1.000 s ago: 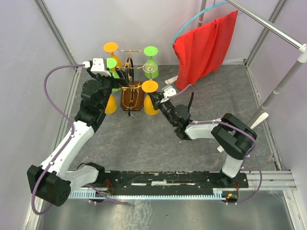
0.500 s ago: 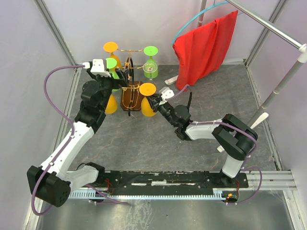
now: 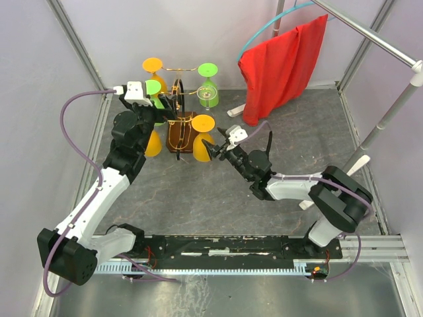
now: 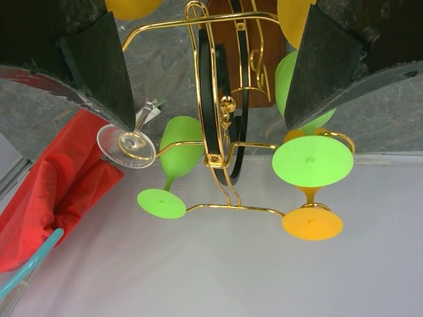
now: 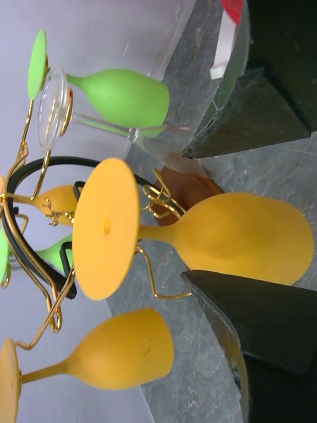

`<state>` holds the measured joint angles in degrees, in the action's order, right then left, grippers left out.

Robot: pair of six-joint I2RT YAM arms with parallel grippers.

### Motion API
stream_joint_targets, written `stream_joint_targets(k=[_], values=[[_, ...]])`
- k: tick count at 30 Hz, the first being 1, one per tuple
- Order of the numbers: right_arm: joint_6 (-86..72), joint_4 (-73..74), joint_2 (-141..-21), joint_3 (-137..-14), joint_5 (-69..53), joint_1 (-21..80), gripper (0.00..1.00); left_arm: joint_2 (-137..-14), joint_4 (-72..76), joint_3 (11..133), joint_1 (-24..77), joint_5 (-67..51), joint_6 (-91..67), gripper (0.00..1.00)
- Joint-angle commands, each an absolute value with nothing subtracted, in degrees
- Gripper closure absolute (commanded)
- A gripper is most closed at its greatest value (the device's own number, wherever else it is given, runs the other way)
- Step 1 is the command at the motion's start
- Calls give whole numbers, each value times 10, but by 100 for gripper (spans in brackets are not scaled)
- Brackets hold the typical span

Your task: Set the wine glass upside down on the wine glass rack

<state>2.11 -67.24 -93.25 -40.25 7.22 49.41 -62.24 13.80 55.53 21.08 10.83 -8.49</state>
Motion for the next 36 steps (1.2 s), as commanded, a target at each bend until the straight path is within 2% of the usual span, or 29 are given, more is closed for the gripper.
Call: stream_joint_targets(k=[1, 8, 11, 17, 24, 29, 36], values=[[38, -621, -868, -384, 114, 497, 20, -622, 157, 571, 208, 132, -119, 1], [38, -450, -777, -383, 204, 496, 0, -672, 37, 683, 208, 140, -120, 1], [29, -353, -737, -405, 262, 493, 0, -695, -12, 734, 208, 142, -117, 1], [-24, -177, -679, -461, 298, 446, 0, -727, -72, 800, 208, 143, -113, 1], [-83, -28, -666, -535, 257, 326, 0, -762, -148, 866, 209, 222, -142, 1], [-38, 5, -705, -602, 253, 301, 0, -762, -151, 863, 209, 245, -157, 1], [-94, 27, -747, -657, 239, 275, 0, -755, -145, 860, 209, 312, -175, 1]])
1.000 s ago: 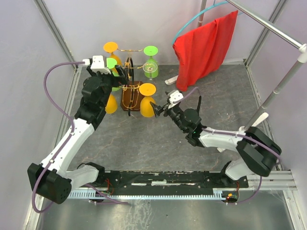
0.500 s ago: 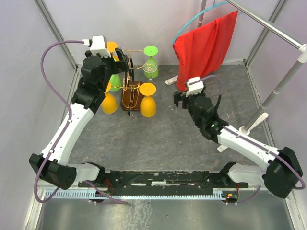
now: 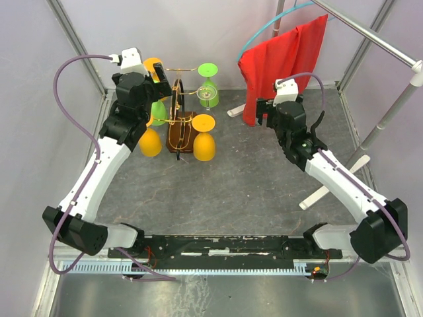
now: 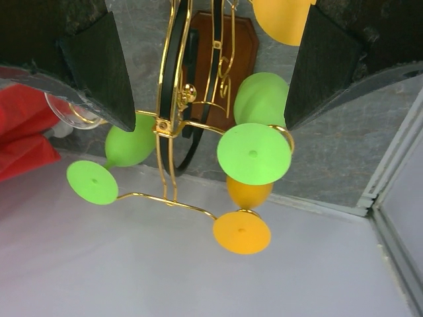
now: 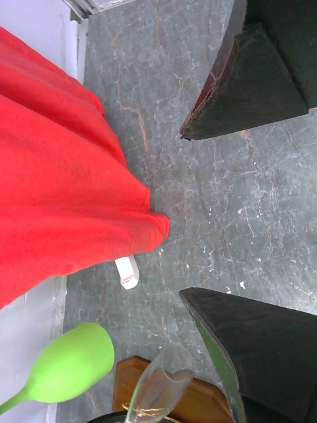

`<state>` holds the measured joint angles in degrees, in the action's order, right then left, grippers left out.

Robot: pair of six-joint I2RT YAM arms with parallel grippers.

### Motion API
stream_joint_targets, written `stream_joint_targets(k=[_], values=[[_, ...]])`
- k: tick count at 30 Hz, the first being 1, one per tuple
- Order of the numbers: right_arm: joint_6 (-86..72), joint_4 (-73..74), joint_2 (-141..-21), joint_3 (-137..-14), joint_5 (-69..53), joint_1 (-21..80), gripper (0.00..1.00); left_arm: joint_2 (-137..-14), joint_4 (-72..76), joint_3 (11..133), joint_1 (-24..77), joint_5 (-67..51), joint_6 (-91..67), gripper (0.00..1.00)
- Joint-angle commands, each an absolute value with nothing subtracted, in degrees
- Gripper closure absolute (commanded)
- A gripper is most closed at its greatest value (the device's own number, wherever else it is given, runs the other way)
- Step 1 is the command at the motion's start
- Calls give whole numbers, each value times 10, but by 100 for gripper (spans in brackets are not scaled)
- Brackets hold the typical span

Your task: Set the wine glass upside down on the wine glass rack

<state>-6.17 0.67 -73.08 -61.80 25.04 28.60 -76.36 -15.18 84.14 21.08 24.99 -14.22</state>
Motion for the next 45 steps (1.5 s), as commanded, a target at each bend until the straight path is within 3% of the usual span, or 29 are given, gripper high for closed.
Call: stream_joint_targets(k=[1, 45], values=[[-99, 28, -749, -658, 237, 274, 0, -755, -146, 860, 209, 321, -175, 1], [-105, 31, -764, -654, 221, 255, 0, -778, -135, 846, 209, 317, -192, 1]])
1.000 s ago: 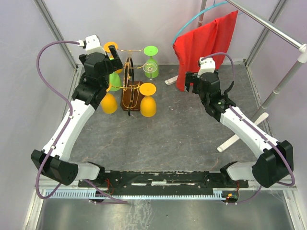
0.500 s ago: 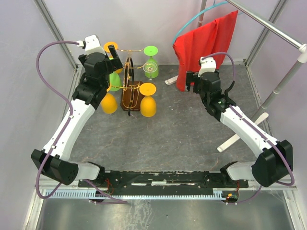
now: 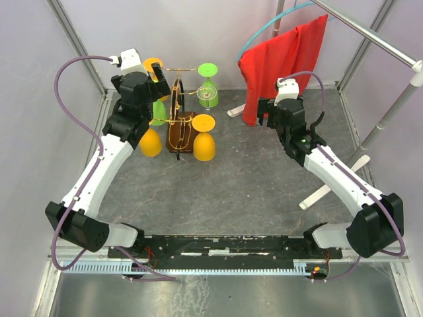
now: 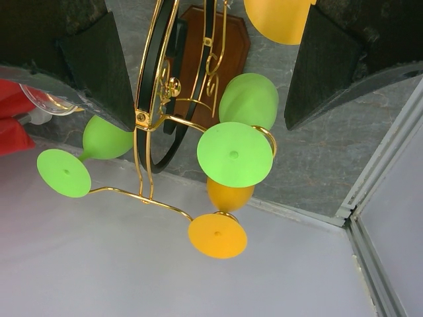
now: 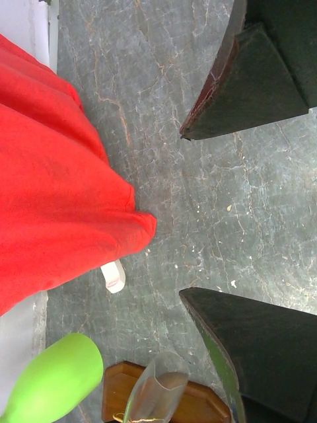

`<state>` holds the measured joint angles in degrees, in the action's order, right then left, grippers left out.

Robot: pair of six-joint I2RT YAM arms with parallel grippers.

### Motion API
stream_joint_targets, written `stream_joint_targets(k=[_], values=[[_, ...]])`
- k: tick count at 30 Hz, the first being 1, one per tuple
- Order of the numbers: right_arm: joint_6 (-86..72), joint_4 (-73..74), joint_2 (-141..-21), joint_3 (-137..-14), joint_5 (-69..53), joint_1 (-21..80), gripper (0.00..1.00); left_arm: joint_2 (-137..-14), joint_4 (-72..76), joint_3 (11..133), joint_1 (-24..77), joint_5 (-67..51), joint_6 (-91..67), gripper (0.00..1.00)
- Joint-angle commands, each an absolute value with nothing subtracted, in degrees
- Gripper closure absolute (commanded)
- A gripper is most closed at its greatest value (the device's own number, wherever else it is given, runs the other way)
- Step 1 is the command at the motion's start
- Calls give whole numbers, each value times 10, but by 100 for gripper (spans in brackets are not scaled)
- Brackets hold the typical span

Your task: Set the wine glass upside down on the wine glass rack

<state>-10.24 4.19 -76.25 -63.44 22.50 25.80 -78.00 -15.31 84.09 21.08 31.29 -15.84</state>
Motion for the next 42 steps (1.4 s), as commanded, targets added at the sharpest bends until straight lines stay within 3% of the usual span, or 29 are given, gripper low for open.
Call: stream_joint_targets(k=[1, 42], values=[[-106, 33, -763, -654, 220, 254, 0, -778, -135, 846, 209, 316, -192, 1], [-111, 38, -737, -630, 223, 244, 0, -771, -130, 819, 209, 307, -201, 1]])
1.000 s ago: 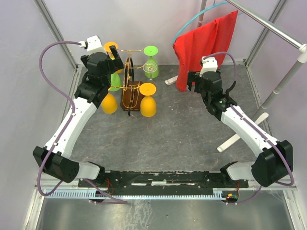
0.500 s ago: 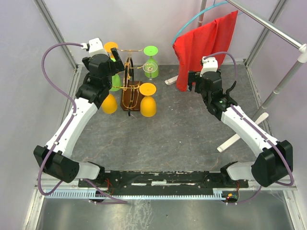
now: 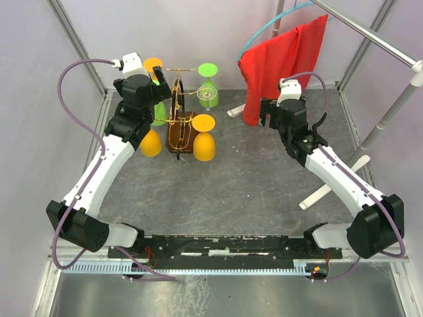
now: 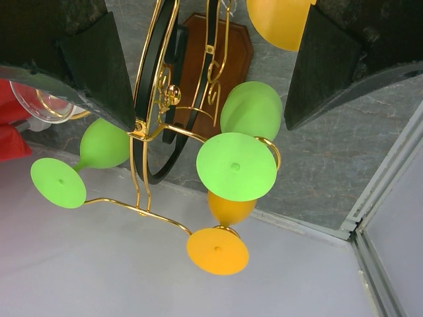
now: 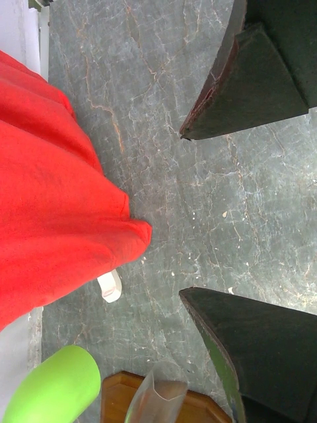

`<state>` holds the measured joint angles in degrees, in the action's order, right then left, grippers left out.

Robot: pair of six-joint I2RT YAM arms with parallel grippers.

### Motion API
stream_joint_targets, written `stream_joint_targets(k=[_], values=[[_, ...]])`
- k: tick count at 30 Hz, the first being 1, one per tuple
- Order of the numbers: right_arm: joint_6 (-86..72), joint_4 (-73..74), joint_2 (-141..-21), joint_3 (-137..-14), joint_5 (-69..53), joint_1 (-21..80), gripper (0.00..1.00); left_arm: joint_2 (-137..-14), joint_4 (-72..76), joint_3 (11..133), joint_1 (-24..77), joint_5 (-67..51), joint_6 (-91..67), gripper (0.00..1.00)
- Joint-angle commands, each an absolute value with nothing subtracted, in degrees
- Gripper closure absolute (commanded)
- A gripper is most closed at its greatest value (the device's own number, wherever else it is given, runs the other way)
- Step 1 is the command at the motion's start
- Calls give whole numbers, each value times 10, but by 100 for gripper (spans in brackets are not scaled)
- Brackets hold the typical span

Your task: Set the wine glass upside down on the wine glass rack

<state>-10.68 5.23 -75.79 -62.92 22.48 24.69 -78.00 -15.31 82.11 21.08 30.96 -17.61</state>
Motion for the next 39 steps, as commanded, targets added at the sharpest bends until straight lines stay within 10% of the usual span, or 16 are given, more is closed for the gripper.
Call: stream_joint_targets(k=[1, 39], values=[[-111, 39, -736, -630, 223, 244, 0, -771, -130, 819, 209, 307, -202, 1], [-116, 32, -730, -628, 213, 243, 0, -768, -124, 816, 209, 299, -200, 1]])
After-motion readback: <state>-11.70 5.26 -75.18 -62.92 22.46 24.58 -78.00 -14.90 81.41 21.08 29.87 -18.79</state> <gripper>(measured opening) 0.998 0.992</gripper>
